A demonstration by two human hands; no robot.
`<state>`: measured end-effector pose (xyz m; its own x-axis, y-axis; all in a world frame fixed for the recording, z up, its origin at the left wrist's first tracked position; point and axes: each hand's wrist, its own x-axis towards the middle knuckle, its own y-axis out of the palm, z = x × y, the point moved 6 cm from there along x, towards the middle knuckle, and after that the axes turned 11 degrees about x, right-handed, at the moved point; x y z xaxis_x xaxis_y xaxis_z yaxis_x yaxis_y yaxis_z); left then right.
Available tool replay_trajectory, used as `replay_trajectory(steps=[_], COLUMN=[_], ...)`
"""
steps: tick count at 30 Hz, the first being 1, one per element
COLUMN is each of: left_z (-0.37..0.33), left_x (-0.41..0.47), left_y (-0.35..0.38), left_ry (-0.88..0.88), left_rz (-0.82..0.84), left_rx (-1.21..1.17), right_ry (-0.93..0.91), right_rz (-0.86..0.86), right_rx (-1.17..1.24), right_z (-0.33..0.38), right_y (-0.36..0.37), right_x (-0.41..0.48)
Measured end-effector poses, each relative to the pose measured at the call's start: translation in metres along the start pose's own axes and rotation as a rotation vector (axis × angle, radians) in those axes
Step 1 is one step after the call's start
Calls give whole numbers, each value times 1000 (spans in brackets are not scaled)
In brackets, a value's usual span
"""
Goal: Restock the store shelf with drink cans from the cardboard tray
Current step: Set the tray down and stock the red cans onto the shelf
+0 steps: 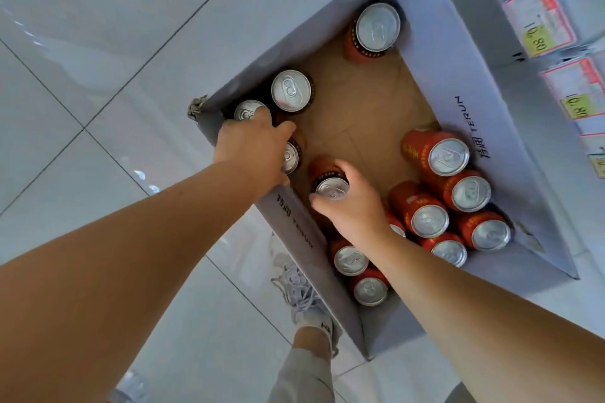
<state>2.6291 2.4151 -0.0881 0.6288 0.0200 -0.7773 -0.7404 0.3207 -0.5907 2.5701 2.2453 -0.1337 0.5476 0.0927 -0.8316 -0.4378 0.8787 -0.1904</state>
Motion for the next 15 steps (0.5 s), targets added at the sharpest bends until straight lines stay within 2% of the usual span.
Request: replay_trajectory(steps=[4, 9, 12, 15], left_z=[-12, -12, -9, -8], left_x=[-5, -4, -10, -31], left_y=[8, 7, 1, -9], left_ry=[-78, -99, -51, -27], left_rz=[-71, -145, -207, -237], left_rx=[109, 25, -140, -482], right_ry=[-54, -138, -193, -229], right_rz=[-96, -109, -44, -65], right_rx=[-41, -226, -301, -360], right_z=[2, 13, 13, 19], right_y=[-40, -62, -58, -64], right_x=[4, 16, 18, 12])
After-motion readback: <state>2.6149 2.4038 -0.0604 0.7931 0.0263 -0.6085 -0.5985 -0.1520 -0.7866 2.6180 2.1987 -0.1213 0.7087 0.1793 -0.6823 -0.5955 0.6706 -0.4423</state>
